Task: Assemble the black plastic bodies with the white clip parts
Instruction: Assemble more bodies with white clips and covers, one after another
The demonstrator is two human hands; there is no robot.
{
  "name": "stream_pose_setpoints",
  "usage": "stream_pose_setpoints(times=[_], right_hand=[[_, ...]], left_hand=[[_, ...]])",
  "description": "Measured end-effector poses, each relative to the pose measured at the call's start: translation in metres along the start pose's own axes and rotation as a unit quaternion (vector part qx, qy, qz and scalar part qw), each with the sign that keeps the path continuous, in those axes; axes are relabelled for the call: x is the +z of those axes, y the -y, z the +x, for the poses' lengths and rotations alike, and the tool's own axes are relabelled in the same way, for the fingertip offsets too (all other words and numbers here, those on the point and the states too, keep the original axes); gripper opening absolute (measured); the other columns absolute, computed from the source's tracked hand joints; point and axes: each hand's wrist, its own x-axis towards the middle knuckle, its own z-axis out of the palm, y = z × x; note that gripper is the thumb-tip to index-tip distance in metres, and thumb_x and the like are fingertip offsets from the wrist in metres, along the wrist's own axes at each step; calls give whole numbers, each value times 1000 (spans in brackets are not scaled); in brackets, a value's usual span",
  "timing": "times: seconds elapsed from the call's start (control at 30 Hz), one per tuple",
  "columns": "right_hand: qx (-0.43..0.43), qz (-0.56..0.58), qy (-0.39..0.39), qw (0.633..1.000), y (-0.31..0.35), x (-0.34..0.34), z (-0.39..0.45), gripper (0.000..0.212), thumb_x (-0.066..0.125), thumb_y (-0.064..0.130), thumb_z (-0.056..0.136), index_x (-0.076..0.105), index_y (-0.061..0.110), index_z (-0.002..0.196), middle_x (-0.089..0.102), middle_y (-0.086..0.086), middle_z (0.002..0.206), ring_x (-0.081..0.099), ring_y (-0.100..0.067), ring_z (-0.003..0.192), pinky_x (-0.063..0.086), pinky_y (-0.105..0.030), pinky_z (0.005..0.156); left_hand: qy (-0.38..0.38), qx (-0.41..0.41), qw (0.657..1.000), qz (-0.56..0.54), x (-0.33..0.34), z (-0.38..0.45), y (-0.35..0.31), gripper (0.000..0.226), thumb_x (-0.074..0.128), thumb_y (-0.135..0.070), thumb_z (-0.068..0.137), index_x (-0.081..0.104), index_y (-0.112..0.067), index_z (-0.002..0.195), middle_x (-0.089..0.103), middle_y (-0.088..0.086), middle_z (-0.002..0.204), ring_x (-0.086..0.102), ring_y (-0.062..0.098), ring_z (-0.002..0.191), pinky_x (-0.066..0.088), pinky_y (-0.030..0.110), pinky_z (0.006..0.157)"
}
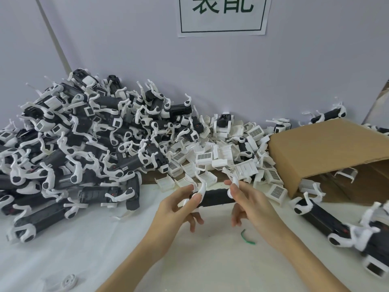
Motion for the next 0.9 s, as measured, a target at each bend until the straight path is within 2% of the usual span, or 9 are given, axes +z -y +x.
stream_pose_setpoints(times=[0.07,0.17,0.3,0.4,0.53,0.6,0.7,0.77,0.9], right_hand=[[13,35,32,999,1,-5,0,61,66,52,88,58,25,143,66,0,83,66,-31,64,41,-30,49],[80,225,80,968,3,-10,2,56,59,53,95,57,30,147,64,-21,125,69,-46,102,49,-27,53],[119,299,15,947,-1,-2,7,69,57,59,93,56,9,140,66,-30,131,69,-45,108,56,-38,85],[107,245,28,963,-4,4,8,56,57,43,100,62,0,135,68,-26,130,64,-45,123,53,-49,106],[80,246,21,966,-3,10,6,50,59,32,96,65,-7,126,68,-30,126,67,-45,116,53,-52,106],[63,257,23,964,-3,11,4,47,54,31,101,63,-4,130,68,-28,127,67,-43,115,56,-46,103],[58,252,30,965,-7,8,2,46,46,29,107,58,0,140,65,-24,136,64,-40,126,50,-49,110],[65,232,41,970,-7,10,1,49,46,34,106,59,0,139,66,-23,135,63,-38,127,49,-51,112],[35,133,38,990,-8,12,3,47,64,38,100,65,2,130,72,-16,127,68,-35,120,58,-39,95]], left_hand=[[25,9,1000,-10,-3,0,-2,75,87,-42,80,60,-13,143,67,3,124,69,33,84,55,35,73],[76,44,996,-2,-9,-1,-4,56,75,-9,89,59,-17,142,62,2,143,65,27,99,55,40,91],[101,78,992,-27,-11,-1,-5,49,58,16,81,76,-15,114,53,-11,157,59,23,137,48,43,109],[93,80,991,-47,-7,-1,0,48,46,20,77,79,-8,98,55,-8,155,55,18,143,44,41,112],[32,53,991,-114,2,-2,2,58,54,-4,81,68,-23,134,61,-2,148,57,10,138,46,34,108],[19,49,993,-104,6,-2,3,51,60,-25,92,60,-27,142,63,6,146,59,18,135,42,38,114],[8,22,998,-65,8,-4,2,56,71,-58,85,66,-33,135,71,17,128,67,34,118,45,49,117],[-9,30,999,-37,8,-5,1,50,74,-60,81,72,-38,125,78,8,118,73,30,110,48,46,114],[-14,30,999,-27,5,-5,-3,53,76,-60,80,70,-41,128,77,8,118,71,25,113,46,41,107]])
